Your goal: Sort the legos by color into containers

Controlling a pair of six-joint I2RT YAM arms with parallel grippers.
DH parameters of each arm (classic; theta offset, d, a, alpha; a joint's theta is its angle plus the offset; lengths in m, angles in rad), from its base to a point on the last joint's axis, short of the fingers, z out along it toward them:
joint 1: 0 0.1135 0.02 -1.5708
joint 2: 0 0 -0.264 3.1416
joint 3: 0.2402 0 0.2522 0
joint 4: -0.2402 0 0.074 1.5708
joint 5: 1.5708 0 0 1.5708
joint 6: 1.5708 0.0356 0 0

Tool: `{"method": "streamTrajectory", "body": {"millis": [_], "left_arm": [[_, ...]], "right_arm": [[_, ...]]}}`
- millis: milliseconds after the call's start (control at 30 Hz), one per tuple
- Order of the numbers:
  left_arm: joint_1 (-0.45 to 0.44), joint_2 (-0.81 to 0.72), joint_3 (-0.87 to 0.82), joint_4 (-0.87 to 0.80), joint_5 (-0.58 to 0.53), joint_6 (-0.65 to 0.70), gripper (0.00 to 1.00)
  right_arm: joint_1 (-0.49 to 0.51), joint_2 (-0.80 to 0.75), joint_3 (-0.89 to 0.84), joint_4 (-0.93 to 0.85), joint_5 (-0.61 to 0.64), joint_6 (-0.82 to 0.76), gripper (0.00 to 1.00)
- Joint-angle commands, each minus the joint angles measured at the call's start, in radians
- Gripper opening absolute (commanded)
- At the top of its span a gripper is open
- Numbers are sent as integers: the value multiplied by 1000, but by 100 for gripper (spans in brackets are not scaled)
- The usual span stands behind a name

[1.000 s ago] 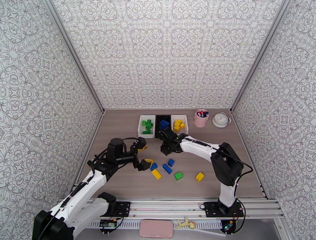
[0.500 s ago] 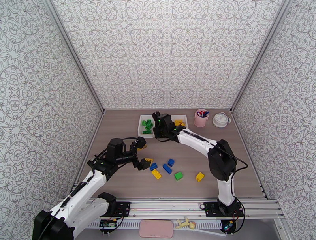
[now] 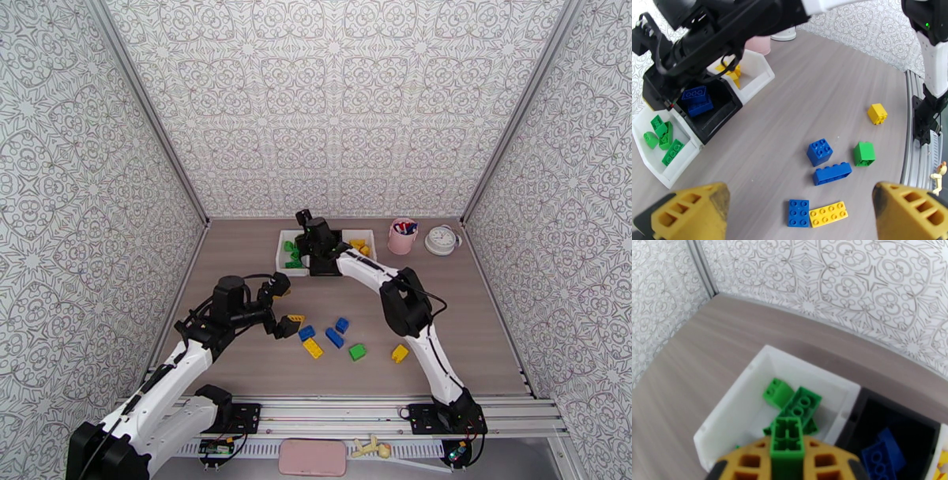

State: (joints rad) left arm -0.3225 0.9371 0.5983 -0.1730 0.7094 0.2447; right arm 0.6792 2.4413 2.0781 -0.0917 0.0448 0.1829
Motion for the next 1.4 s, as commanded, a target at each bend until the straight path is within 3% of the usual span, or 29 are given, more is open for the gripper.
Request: {"method": "streamTrajectory", "body": {"millis": [0, 167, 300, 433, 600, 967, 1367], "left_arm": [[10, -6, 0, -21, 0, 22, 100], [11, -22, -5, -9, -17, 27, 100], [12, -29, -4, -33, -41, 75, 100], [4, -13, 2, -64, -109, 104, 100], [-35, 44, 33, -145, -189, 158, 100], [-194, 241, 143, -308, -372, 171, 100], [-318, 575, 346, -495, -595, 88, 100]], "right_arm": [[-5, 71, 122, -38, 10, -7, 13], [-4, 52, 138, -57, -13, -15, 30], [-4, -33, 58, -45, -17, -44, 54], [-6, -161, -116, 18, -29, -91, 77], [-23, -354, -403, 137, -46, -92, 95], [-132, -815, -1024, 285, -60, -166, 99], [-160, -1256, -1330, 80, -59, -328, 100]]}}
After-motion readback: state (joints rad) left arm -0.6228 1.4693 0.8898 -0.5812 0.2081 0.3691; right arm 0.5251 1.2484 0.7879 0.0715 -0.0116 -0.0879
